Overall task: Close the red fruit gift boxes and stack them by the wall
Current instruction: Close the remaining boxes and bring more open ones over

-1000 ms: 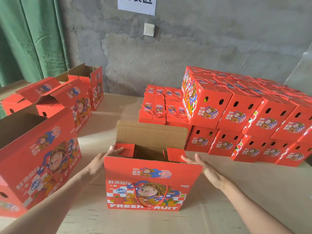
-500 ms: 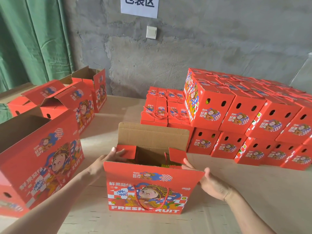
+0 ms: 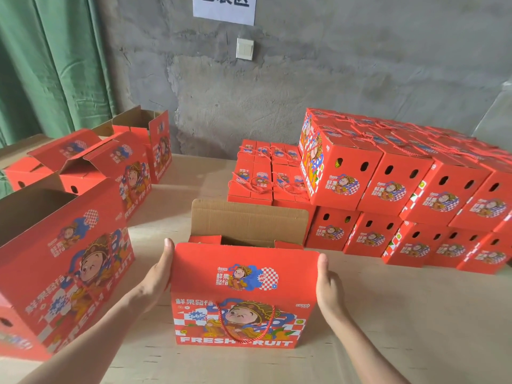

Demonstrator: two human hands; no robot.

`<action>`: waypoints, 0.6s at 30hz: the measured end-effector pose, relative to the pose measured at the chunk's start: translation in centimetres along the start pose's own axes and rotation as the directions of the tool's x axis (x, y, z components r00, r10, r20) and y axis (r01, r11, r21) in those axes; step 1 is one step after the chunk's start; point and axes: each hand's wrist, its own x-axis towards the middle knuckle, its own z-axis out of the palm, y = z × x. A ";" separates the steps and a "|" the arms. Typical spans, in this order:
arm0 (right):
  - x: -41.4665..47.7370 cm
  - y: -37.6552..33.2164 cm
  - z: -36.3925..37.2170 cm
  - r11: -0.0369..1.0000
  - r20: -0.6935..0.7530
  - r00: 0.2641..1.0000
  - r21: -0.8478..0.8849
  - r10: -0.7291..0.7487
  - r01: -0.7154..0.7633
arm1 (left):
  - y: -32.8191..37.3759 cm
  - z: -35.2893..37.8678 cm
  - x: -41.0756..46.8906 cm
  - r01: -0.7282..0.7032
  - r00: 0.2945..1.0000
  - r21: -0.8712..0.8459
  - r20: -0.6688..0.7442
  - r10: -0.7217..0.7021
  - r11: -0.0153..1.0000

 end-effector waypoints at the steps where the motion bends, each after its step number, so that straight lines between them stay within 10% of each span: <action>1: -0.2 0.0 0.6 0.999 -0.043 0.998 -0.009 -0.037 0.037 | -0.4 -0.1 0.0 -0.013 1.000 -0.010 -0.003 0.013 1.000; 6: -0.4 0.2 2.0 0.993 -0.178 0.982 0.095 -0.056 0.074 | -1.2 0.2 -0.1 -0.067 0.997 0.025 0.049 0.066 0.997; 18: -1.8 -0.3 2.1 0.983 -0.007 0.998 0.171 0.064 -0.062 | -1.0 0.6 -0.3 -0.121 0.985 0.060 -0.119 0.127 0.991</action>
